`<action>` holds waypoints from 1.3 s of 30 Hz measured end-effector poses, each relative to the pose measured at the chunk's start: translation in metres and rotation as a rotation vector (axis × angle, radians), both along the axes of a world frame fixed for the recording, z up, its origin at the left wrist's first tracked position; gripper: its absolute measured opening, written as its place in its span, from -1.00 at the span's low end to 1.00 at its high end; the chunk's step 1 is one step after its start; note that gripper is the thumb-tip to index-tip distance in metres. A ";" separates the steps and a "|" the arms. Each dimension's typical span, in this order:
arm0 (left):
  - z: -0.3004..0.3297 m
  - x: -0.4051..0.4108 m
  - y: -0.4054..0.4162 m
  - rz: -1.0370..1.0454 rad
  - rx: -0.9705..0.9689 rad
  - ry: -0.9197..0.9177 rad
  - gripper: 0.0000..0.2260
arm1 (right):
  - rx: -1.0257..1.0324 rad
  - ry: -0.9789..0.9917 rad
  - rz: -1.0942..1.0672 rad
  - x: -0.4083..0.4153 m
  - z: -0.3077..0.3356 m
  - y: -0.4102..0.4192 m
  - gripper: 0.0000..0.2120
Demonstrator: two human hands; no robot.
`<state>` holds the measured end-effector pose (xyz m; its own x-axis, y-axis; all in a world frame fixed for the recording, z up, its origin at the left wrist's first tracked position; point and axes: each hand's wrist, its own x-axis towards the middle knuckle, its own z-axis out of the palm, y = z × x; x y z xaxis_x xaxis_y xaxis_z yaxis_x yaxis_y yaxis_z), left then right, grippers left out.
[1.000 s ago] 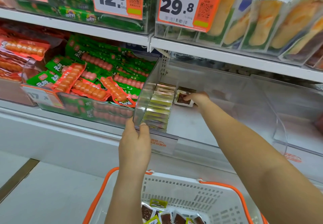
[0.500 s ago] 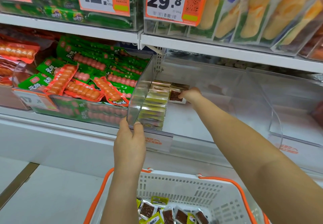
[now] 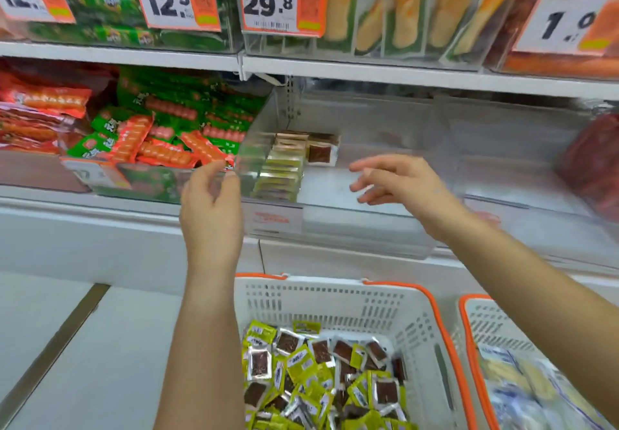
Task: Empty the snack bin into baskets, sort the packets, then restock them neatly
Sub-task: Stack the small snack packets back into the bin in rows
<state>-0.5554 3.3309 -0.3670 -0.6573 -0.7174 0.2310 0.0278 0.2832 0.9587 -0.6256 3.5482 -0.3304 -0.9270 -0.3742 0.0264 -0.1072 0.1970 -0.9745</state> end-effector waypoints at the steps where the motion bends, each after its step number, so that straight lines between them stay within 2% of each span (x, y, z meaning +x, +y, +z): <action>1: 0.006 0.008 0.004 -0.034 0.023 0.043 -0.80 | 0.009 -0.042 0.066 0.020 -0.014 0.010 -0.84; 3: 0.012 0.023 0.015 -0.170 0.064 0.089 -0.85 | 0.093 -0.163 0.183 0.049 -0.053 0.025 -0.83; 5: -0.003 0.037 0.024 -0.395 0.019 -0.010 -0.88 | 0.209 -0.277 0.253 0.069 -0.102 0.039 -0.85; 6: -0.020 0.044 0.026 -0.507 -0.004 -0.109 -0.91 | 0.265 -0.313 0.270 0.077 -0.127 0.045 -0.85; 8: -0.066 0.057 0.027 -0.679 -0.052 -0.371 -0.75 | 0.345 -0.377 0.294 0.090 -0.177 0.057 -0.87; 9: -0.096 0.064 0.025 -0.730 -0.100 -0.519 -0.75 | 0.365 -0.429 0.301 0.096 -0.202 0.062 -0.87; 12: -0.188 0.081 0.022 -0.808 -0.259 -0.868 -0.88 | 0.453 -0.537 0.313 0.105 -0.273 0.071 -0.86; 14: -0.241 0.090 0.028 -0.906 -0.307 -1.061 -0.79 | 0.654 -0.466 0.338 0.108 -0.312 0.073 -0.80; 17: -0.293 0.092 0.044 -1.135 -0.485 -1.297 -0.64 | 1.032 -0.302 0.516 0.107 -0.347 0.072 -0.49; 20: -0.329 0.086 0.064 -1.353 -0.660 -1.309 -0.47 | 1.283 -0.169 0.706 0.098 -0.374 0.068 -0.28; 23: -0.358 0.085 0.090 -1.493 -0.868 -1.247 -0.40 | 1.305 -0.115 0.752 0.097 -0.394 0.059 -0.25; 27: -0.383 0.088 0.112 -1.538 -0.931 -1.201 -0.52 | 1.347 0.003 0.799 0.109 -0.417 0.045 -0.36; 29: -0.392 0.088 0.110 -1.546 -0.946 -1.177 -0.63 | 1.328 -0.011 0.795 0.111 -0.425 0.041 -0.42; 34: -0.397 0.065 0.079 -1.421 -0.484 -1.169 -0.87 | 1.234 -0.179 0.710 0.100 -0.429 0.048 -0.56; 39: -0.391 0.042 0.043 -1.225 -0.165 -1.149 -0.70 | 1.138 -0.202 0.522 0.089 -0.416 0.050 -0.65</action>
<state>-0.5129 3.3735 -0.7577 -0.6390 0.2868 -0.7138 -0.3500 0.7179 0.6018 -0.5365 3.5978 -0.7465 -0.6130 -0.4129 -0.6736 -0.2941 0.9106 -0.2905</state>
